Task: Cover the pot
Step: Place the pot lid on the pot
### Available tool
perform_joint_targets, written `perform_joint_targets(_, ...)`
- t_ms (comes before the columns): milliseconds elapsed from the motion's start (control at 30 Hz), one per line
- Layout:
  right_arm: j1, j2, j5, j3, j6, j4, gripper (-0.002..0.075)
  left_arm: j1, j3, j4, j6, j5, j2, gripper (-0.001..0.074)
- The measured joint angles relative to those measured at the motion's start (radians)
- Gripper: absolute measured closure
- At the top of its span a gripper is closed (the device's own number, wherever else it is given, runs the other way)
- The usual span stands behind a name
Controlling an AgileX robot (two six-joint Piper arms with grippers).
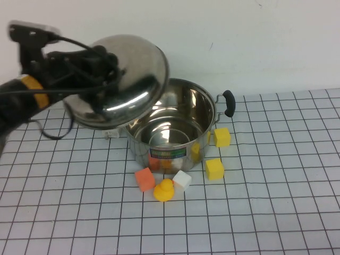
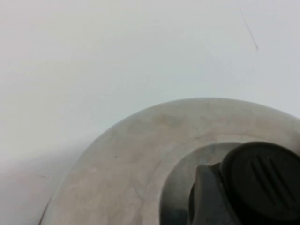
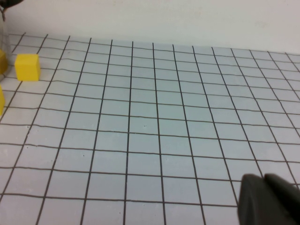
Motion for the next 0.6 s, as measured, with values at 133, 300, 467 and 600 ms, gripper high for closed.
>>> perform_joint_targets(133, 0.0, 0.0, 0.0, 0.0, 0.0, 0.0, 0.0717, -0.095, -0.095, 0.025, 0.046, 0.109, 0.088, 0.0402)
perform_joint_targets(300, 0.0, 0.0, 0.0, 0.0, 0.0, 0.0, 0.0717, -0.217, -0.245, 0.029, 0.122, 0.236, 0.201, 0.0402)
perform_joint_targets(467, 0.0, 0.0, 0.0, 0.0, 0.0, 0.0, 0.0717, -0.268, -0.377, 0.029, 0.124, 0.261, 0.335, 0.0402)
perform_joint_targets(600, 0.0, 0.0, 0.0, 0.0, 0.0, 0.0, 0.0717, -0.275, -0.439, 0.029, 0.126, 0.272, 0.417, 0.0402)
